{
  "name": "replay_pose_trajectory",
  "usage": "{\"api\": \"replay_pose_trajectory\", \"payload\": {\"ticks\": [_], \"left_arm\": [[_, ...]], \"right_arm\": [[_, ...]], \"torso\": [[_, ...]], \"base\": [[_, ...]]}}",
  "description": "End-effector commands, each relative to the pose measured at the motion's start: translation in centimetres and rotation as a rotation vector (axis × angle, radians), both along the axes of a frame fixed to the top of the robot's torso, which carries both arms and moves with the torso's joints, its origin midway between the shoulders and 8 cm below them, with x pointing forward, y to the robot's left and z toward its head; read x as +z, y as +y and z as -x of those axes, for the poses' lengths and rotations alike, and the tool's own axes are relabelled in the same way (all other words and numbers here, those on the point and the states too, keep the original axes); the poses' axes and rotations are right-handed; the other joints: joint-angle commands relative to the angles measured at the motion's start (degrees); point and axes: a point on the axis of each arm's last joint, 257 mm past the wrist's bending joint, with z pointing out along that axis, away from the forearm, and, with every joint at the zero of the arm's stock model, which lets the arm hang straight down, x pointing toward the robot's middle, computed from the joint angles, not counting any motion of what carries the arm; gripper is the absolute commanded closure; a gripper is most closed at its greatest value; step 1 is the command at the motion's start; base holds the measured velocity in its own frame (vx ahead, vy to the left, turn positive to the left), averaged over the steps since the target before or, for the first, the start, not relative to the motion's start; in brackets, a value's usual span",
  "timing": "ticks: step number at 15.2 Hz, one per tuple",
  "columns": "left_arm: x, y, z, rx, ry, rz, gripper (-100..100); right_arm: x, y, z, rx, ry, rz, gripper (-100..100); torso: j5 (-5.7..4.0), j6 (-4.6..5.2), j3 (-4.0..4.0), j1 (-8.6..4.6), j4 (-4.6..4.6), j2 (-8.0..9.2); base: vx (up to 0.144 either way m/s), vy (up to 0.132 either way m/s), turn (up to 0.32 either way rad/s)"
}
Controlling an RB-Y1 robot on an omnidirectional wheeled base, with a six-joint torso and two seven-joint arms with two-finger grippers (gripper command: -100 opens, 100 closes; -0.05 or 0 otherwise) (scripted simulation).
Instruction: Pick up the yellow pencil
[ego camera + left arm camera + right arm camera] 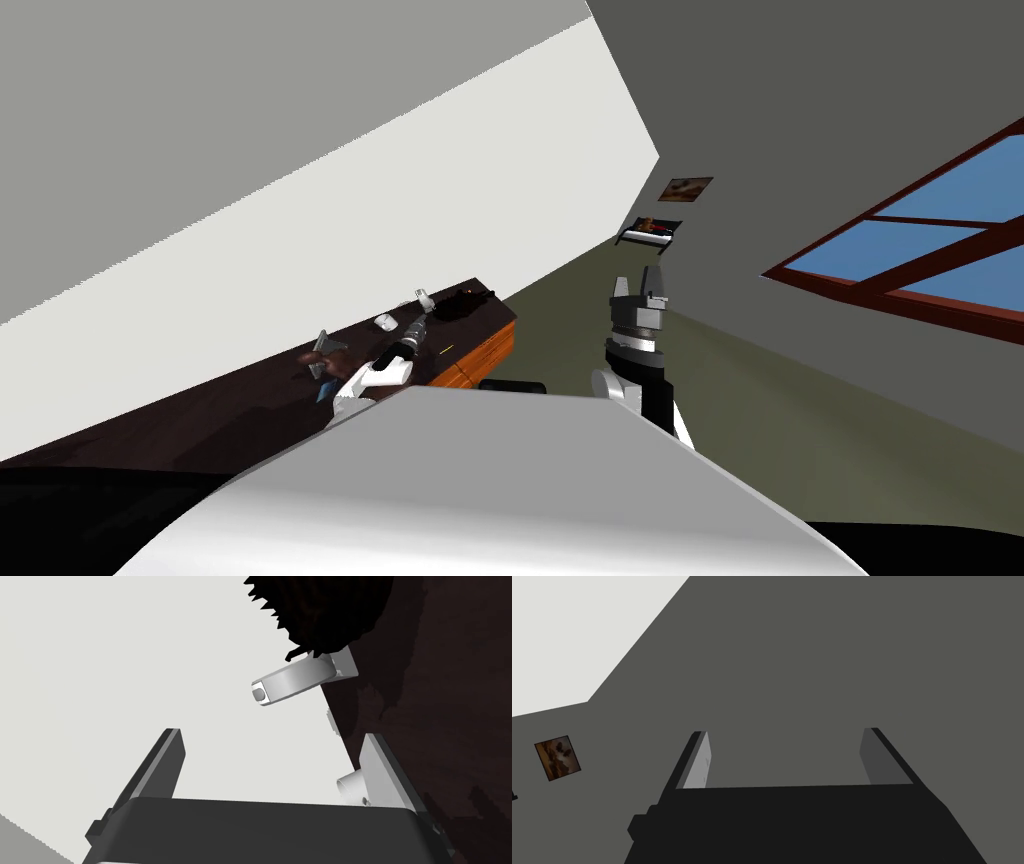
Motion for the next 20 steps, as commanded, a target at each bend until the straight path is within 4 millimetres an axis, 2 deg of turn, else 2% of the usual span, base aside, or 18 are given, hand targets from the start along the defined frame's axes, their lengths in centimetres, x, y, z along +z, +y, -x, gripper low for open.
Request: {"api": "replay_pose_trajectory", "payload": {"ticks": [1,2,3,4,5,6,7,8,11,12,13,15,16,18,19,20], "left_arm": [[-1.7,1.3,0.6,0.028,0.047,0.009,-100],[-1.9,1.4,0.8,0.030,0.050,0.010,-100],[-3.0,3.0,1.3,0.067,0.098,0.023,-100],[-3.9,3.5,2.0,0.079,0.119,0.026,-100],[-4.4,4.9,2.3,0.110,0.145,0.037,-100],[-5.6,5.4,3.3,0.128,0.181,0.043,-100],[-5.9,5.5,3.4,0.131,0.186,0.044,-100],[-6.4,6.9,3.9,0.167,0.219,0.058,-100],[-9.1,9.1,6.6,0.238,0.307,0.082,-100],[-9.3,9.2,6.8,0.240,0.313,0.084,-100],[-9.9,10.5,7.7,0.282,0.348,0.102,-100],[-10.7,10.8,8.6,0.297,0.373,0.106,-100],[-11.1,11.9,9.3,0.335,0.405,0.125,-100],[-12.0,12.3,10.6,0.353,0.430,0.130,-100],[-12.0,12.3,10.6,0.353,0.430,0.130,-100],[-12.5,13.3,11.6,0.396,0.466,0.151,-100]], "right_arm": [[0.0,0.0,0.0,0.000,0.000,0.000,0],[0.0,0.0,0.0,0.000,0.000,0.000,0],[0.0,0.0,0.0,0.000,0.000,0.000,0],[0.0,0.0,0.0,0.000,0.000,0.000,0],[0.0,0.0,0.0,0.000,0.000,0.000,0],[0.0,0.0,0.0,0.000,0.000,0.000,0],[0.0,0.0,0.0,0.000,0.000,0.000,0],[0.0,0.0,0.0,0.000,0.000,0.000,0],[0.0,0.0,0.0,0.000,0.000,0.000,0],[0.0,0.0,0.0,0.000,0.000,0.000,0],[0.0,0.0,0.0,0.000,0.000,0.000,0],[0.0,0.0,0.0,0.000,0.000,0.000,0],[0.0,0.0,0.0,0.000,0.000,0.000,0],[0.0,0.0,0.0,0.000,0.000,0.000,0],[0.0,0.0,0.0,0.000,0.000,0.000,0],[0.0,0.0,0.0,0.000,0.000,0.000,0]], "torso": [[0.00,0.00,0.00,0.00,0.00,0.00],[0.01,0.00,0.01,0.06,0.00,0.03],[0.02,0.00,0.06,0.15,0.02,0.12],[0.03,0.02,0.06,0.14,0.03,0.11],[0.02,0.00,0.06,0.12,0.02,0.10],[0.02,0.01,0.01,0.06,0.01,0.01],[0.01,0.00,-0.02,0.04,-0.01,-0.04],[0.02,0.00,0.00,0.08,0.00,0.01],[0.01,0.01,0.02,0.05,0.01,0.03],[0.01,0.00,0.00,0.04,0.00,0.00],[0.01,-0.01,0.01,0.08,0.00,0.03],[0.01,0.00,0.02,0.07,0.01,0.04],[0.02,-0.01,0.05,0.09,0.02,0.11],[0.01,0.01,0.04,0.07,0.02,0.07],[0.02,-0.01,0.06,0.11,0.02,0.11],[0.03,-0.01,0.10,0.18,0.03,0.19]], "base": [[0.073,-0.058,-0.008],[0.041,-0.030,0.004],[0.057,-0.056,-0.035],[0.067,-0.065,-0.048],[0.106,-0.079,-0.060],[0.118,-0.080,-0.043],[0.073,-0.055,-0.003],[0.075,-0.067,-0.036],[0.085,-0.074,-0.049],[0.080,-0.055,-0.006],[0.087,-0.061,-0.028],[0.067,-0.062,-0.025],[0.068,-0.062,-0.036],[0.070,-0.055,-0.027],[0.033,-0.025,0.001],[0.049,-0.043,-0.035]]}}
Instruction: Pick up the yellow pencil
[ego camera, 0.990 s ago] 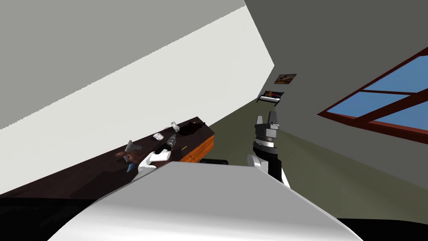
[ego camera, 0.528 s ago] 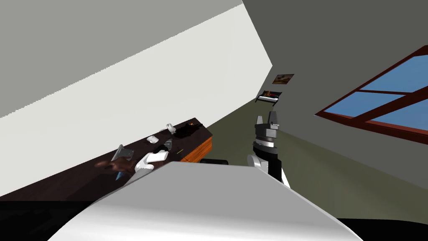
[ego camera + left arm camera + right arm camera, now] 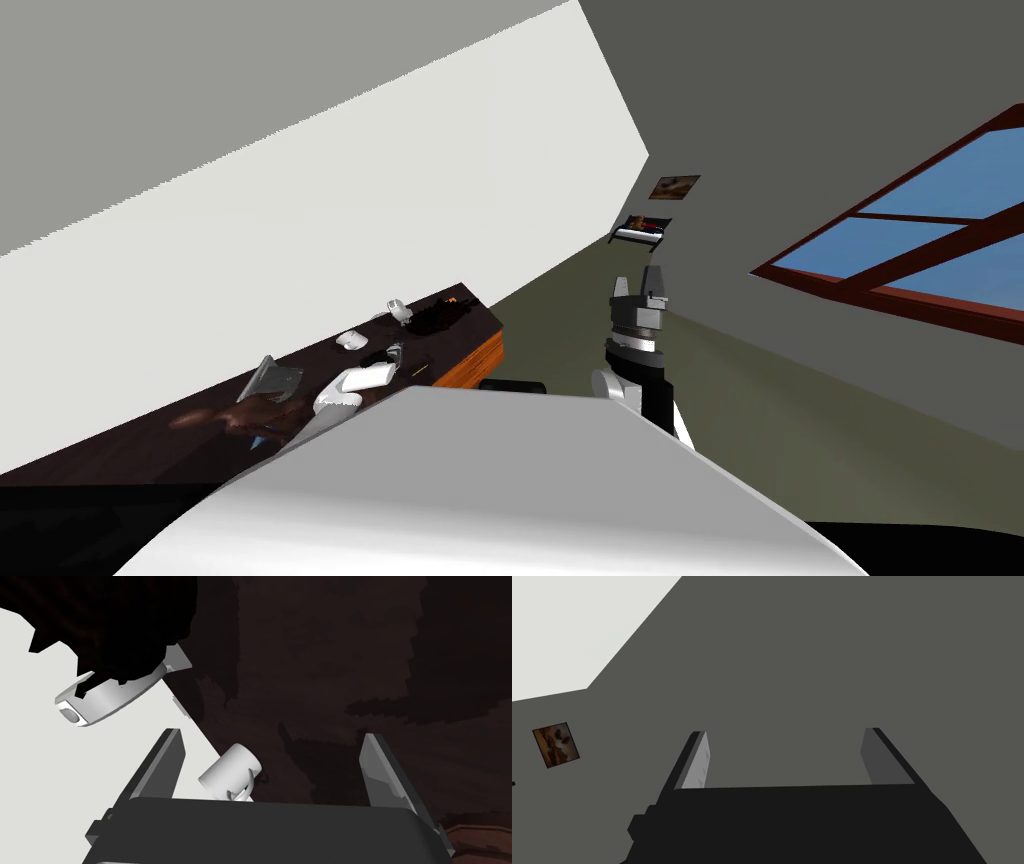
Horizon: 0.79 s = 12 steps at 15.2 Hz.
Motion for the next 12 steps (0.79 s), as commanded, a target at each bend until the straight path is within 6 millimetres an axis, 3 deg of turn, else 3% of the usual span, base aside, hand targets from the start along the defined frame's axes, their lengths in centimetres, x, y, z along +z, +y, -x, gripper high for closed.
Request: {"api": "replay_pose_trajectory", "payload": {"ticks": [1,5,12], "left_arm": [[-1.0,1.1,1.6,0.045,0.044,0.017,-100],[-2.5,3.0,5.0,0.151,0.131,0.061,-100],[-4.4,4.2,9.7,0.271,0.235,0.113,-100]], "right_arm": [[0.0,0.0,0.0,0.000,0.000,0.000,0],[0.0,0.0,0.0,0.000,0.000,0.000,0],[0.0,0.0,0.0,0.000,0.000,0.000,0]], "torso": [[0.00,0.00,0.00,0.00,0.00,0.00],[-0.02,-0.02,-0.07,-0.06,-0.03,-0.12],[-0.01,0.00,-0.03,-0.04,-0.01,-0.04]], "base": [[0.064,-0.050,-0.038],[0.085,-0.064,-0.032],[0.066,-0.049,-0.028]]}}
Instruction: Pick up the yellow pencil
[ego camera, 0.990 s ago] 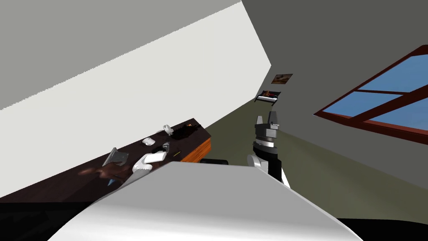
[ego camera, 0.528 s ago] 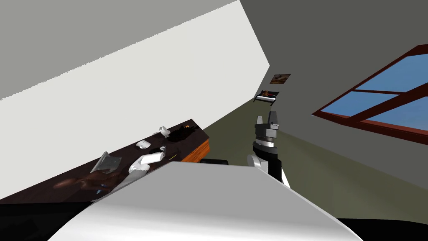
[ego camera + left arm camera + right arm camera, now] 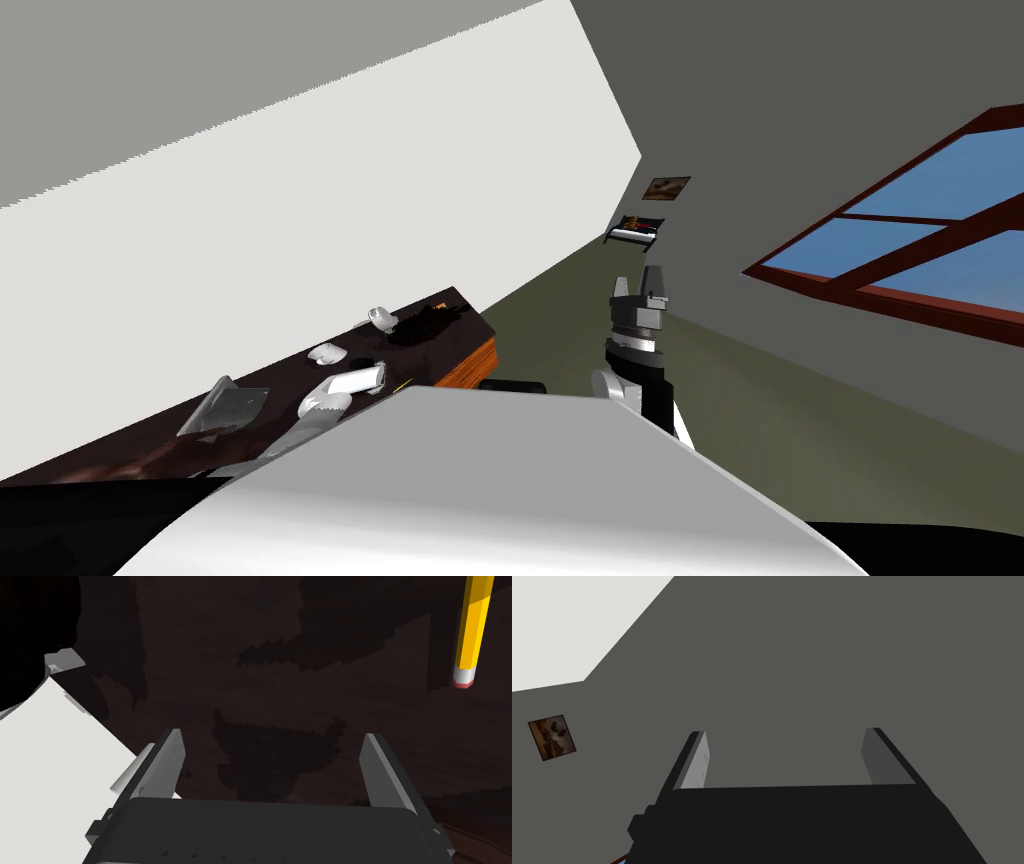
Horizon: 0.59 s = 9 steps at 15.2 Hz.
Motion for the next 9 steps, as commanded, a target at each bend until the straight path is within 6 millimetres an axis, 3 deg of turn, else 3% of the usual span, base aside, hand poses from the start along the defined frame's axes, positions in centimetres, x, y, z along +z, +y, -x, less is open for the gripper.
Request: {"api": "replay_pose_trajectory", "payload": {"ticks": [1,3,5,6,9], "left_arm": [[-0.6,0.4,2.1,0.066,0.047,0.030,-100],[-1.2,0.7,4.3,0.121,0.088,0.053,-100],[-1.4,0.6,4.6,0.126,0.098,0.057,-100],[-1.7,0.7,6.3,0.173,0.131,0.079,-100],[-2.0,0.6,7.7,0.217,0.161,0.101,-100]], "right_arm": [[0.0,0.0,0.0,0.000,0.000,0.000,0],[0.0,0.0,0.0,0.000,0.000,0.000,0],[0.0,0.0,0.0,0.000,0.000,0.000,0],[0.0,0.0,0.0,0.000,0.000,0.000,0],[0.0,0.0,0.0,0.000,0.000,0.000,0]], "torso": [[0.00,0.00,0.00,0.00,0.00,0.00],[-0.01,0.00,-0.02,-0.01,-0.01,-0.03],[-0.02,0.00,-0.03,-0.06,-0.01,-0.06],[-0.02,0.00,-0.01,-0.01,-0.01,-0.02],[-0.01,0.00,-0.01,0.04,0.00,-0.02]], "base": [[0.086,-0.069,-0.036],[0.080,-0.064,-0.034],[0.076,-0.064,-0.016],[0.069,-0.049,-0.031],[0.075,-0.046,-0.031]]}}
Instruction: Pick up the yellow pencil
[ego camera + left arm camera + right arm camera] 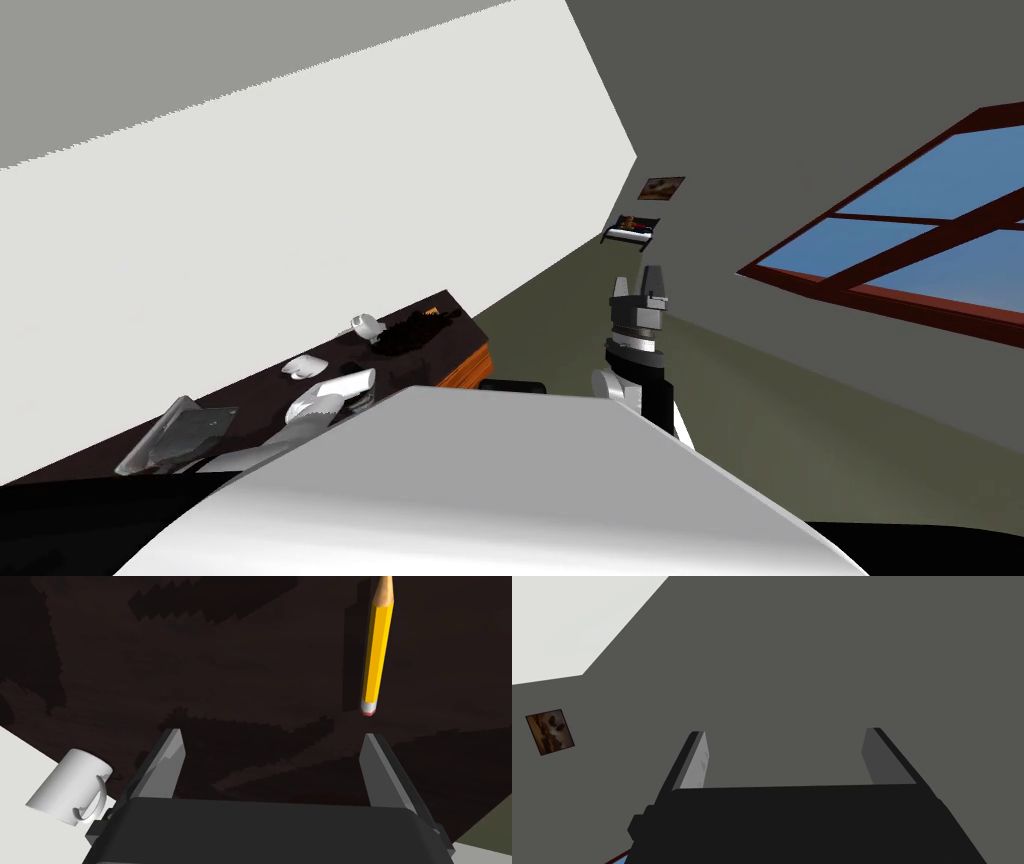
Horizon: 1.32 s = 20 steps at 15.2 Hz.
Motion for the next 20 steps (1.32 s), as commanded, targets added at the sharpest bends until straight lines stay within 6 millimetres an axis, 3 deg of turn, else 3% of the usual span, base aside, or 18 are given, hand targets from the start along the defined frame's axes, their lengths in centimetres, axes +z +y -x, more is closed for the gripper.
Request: {"api": "replay_pose_trajectory", "payload": {"ticks": [1,10,11,16,17,18,20], "left_arm": [[-0.4,-0.2,2.0,0.058,0.040,0.029,-100],[-1.0,-1.4,6.6,0.203,0.133,0.105,-100],[-0.9,-1.2,6.0,0.184,0.121,0.095,-100],[-3.5,-3.3,7.2,0.173,0.122,0.101,-100],[-2.9,-2.8,7.1,0.176,0.123,0.100,-100],[-2.9,-2.9,7.1,0.175,0.122,0.100,100],[-2.9,-2.9,7.1,0.176,0.122,0.100,100]], "right_arm": [[0.0,0.0,0.0,0.000,0.000,0.000,0],[0.0,0.0,0.0,0.000,0.000,0.000,0],[0.0,0.0,0.0,0.000,0.000,0.000,0],[0.0,0.0,0.0,0.000,0.000,0.000,0],[0.0,0.0,0.0,0.000,0.000,0.000,0],[0.0,0.0,0.0,0.000,0.000,0.000,0],[0.0,0.0,0.0,0.000,0.000,0.000,0]], "torso": [[0.00,0.00,0.00,0.00,0.00,0.00],[0.00,0.00,0.04,0.01,0.02,0.07],[0.00,-0.01,0.06,0.02,0.02,0.11],[0.10,-0.01,0.14,0.38,0.05,0.26],[0.08,-0.01,0.18,0.30,0.07,0.33],[0.06,-0.01,0.20,0.25,0.08,0.35],[0.04,-0.01,0.20,0.21,0.08,0.35]], "base": [[0.066,-0.057,-0.027],[0.061,-0.047,-0.022],[0.025,-0.022,-0.005],[0.018,0.041,0.017],[-0.010,0.000,-0.018],[0.000,0.000,0.000],[0.000,0.000,0.000]]}}
